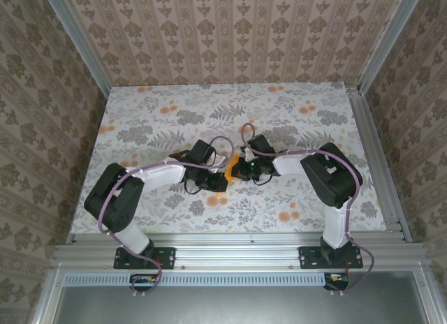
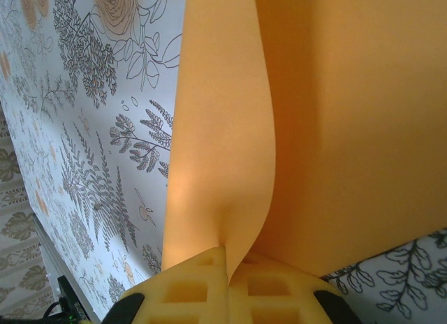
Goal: Fold a paper plane with a square sheet of paper (pick it up from the middle)
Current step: Fold the wing for the fifth time at the center of the table.
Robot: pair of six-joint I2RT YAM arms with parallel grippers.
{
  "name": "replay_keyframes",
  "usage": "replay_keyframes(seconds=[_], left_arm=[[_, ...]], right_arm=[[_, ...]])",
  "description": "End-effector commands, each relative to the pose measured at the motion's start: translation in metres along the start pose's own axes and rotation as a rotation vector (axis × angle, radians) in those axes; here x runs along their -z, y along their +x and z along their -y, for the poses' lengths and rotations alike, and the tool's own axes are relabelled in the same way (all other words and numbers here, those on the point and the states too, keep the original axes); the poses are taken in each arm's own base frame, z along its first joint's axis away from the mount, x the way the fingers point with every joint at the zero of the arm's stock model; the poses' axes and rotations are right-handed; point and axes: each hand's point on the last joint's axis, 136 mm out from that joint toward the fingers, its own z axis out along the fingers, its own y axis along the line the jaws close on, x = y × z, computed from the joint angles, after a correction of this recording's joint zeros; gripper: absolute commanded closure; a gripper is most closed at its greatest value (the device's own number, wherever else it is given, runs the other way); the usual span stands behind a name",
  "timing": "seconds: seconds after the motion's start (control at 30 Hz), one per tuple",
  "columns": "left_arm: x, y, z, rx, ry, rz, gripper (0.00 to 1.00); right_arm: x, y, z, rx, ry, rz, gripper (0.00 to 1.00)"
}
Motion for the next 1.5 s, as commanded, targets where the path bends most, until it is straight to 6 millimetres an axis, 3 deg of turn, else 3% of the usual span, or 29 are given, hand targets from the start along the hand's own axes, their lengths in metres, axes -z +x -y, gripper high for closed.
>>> replay_keyframes(seconds=[0.0,0.63,0.87,1.2,1.37,1.47], left_arm=[[-0.004,-0.002,-0.007,-0.001,-0.002,0.001,0.87],[-0.023,0.022,-0.046,0.024,-0.096,-0.067,0.9],[-0.034,0.036,-0.06,0.053,-0.102,-0.095,0.93],[-0.037,0.037,-0.063,0.049,-0.104,-0.104,0.94],[-0.035,0.037,-0.061,0.038,-0.1,-0.11,0.94],[-0.036,0.036,-0.059,0.035,-0.094,-0.111,0.94]], right_arm=[[-0.013,0.055,0.081,-0.109,0.278,-0.137,1.0],[-0.005,0.05,0.071,-0.092,0.27,-0.118,1.0],[0.021,0.035,0.044,-0.058,0.217,-0.066,0.88],[0.064,0.029,0.023,-0.047,0.166,0.004,0.85],[0.081,0.029,0.0,-0.051,0.072,0.059,0.84],[0.078,0.023,-0.022,-0.046,-0.011,0.094,0.87]])
